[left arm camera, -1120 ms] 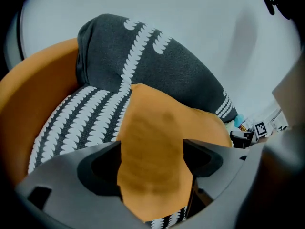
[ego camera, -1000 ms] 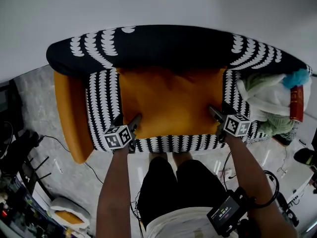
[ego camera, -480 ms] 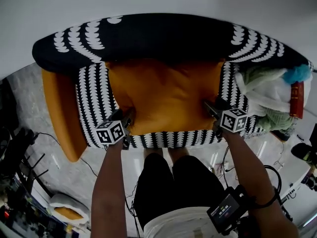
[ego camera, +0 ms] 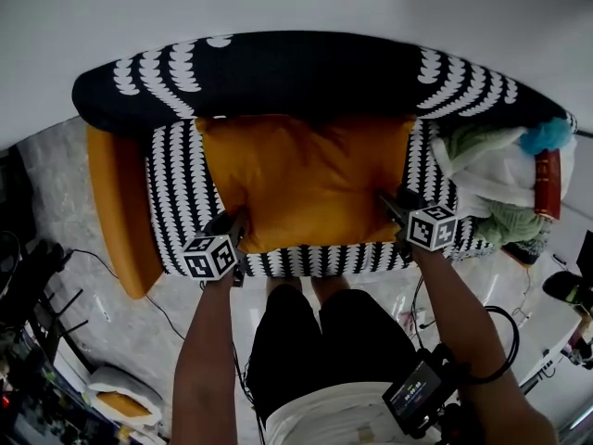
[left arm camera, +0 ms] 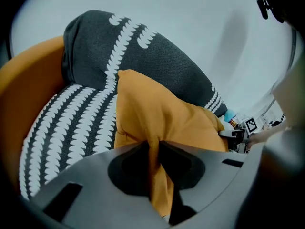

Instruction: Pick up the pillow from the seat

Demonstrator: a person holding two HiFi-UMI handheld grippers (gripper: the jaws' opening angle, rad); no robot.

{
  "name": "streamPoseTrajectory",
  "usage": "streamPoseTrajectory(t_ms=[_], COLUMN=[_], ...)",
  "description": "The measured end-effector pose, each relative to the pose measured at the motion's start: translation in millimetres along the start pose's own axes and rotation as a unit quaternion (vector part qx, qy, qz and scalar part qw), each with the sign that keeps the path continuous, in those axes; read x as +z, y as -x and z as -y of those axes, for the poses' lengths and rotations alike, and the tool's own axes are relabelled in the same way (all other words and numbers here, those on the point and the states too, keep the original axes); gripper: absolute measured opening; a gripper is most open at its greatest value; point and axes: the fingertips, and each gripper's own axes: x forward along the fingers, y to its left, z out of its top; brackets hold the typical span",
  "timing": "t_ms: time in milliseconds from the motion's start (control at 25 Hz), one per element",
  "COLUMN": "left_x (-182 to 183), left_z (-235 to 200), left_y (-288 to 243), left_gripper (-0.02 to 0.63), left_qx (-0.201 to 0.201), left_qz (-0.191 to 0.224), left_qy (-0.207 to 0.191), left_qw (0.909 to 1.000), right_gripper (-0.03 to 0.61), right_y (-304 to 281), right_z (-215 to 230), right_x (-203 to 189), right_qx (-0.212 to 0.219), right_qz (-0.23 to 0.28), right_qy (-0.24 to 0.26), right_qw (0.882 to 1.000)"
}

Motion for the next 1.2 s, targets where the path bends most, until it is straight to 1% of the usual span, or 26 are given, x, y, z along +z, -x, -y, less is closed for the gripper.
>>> streamPoseTrajectory(t_ms=[200, 360, 440, 560, 680, 840, 1080, 1200], left_x=[-9.2, -21.7, -21.5, -18.4, -14.6, -12.1, -14.5, -10.9], left_z=[10.8, 21.8, 27.2, 38.0, 49.2, 61.4, 88.3, 92.4], left_y=[22.9, 44.6, 54.6, 69.9, 86.2, 116.5, 162.5, 184.8], left_gripper=[0.071, 0.069, 0.066, 0.055, 0.051, 0.049, 0.049, 0.049], left_qx=[0.002, 0.005, 0.008, 0.013, 0.017, 0.023, 0.033, 0.040], left_qz=[-0.004, -0.010, -0.010, 0.002, 0.011, 0.022, 0.040, 0.053], left_qy=[-0.010, -0.016, -0.022, -0.024, -0.029, -0.035, -0.029, -0.025], left_qw=[0.9999, 0.9998, 0.9997, 0.9996, 0.9994, 0.9989, 0.9982, 0.9975], right_gripper=[0.164, 0.164, 0.164, 0.164, 0.164, 0.164, 0.164, 0.164], right_y=[16.8, 34.1, 42.3, 58.0, 73.9, 93.9, 129.5, 140.0], right_z=[-11.2, -19.1, -24.1, -31.7, -41.1, -61.1, -84.9, -97.4], right_x=[-3.6, -12.7, -15.3, -20.1, -19.1, -11.0, 4.1, 13.1], right_qx=[0.004, 0.007, 0.010, 0.016, 0.021, 0.028, 0.036, 0.040], right_qz=[-0.006, -0.010, -0.008, 0.000, 0.010, 0.019, 0.029, 0.033], right_qy=[0.014, 0.012, 0.009, -0.003, -0.003, 0.009, 0.034, 0.044], right_qw=[1.000, 1.000, 1.000, 1.000, 1.000, 0.999, 0.998, 0.998])
